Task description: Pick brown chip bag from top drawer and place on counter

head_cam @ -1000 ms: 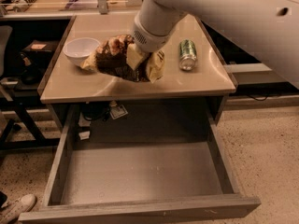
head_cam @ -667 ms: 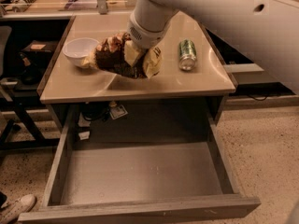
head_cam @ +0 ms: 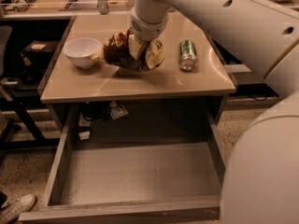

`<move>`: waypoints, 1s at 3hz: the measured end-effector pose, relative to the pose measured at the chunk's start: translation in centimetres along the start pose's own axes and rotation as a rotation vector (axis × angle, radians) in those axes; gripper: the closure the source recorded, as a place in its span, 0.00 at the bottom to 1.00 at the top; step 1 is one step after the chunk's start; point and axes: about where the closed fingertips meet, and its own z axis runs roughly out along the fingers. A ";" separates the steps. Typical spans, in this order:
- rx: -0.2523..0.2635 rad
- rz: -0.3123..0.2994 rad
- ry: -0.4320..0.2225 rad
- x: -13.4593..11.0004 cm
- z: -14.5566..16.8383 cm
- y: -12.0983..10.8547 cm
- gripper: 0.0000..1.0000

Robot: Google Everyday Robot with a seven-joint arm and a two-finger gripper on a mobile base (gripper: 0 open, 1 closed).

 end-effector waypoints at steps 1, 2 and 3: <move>0.029 0.014 0.034 -0.4 0.8 -2.0 1.00; 0.004 0.042 0.047 0.0 1.9 -2.7 1.00; 0.003 0.043 0.046 0.0 1.9 -2.7 0.81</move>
Offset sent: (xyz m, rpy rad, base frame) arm 0.0313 -0.0251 -0.0203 0.0157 0.0745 -0.0720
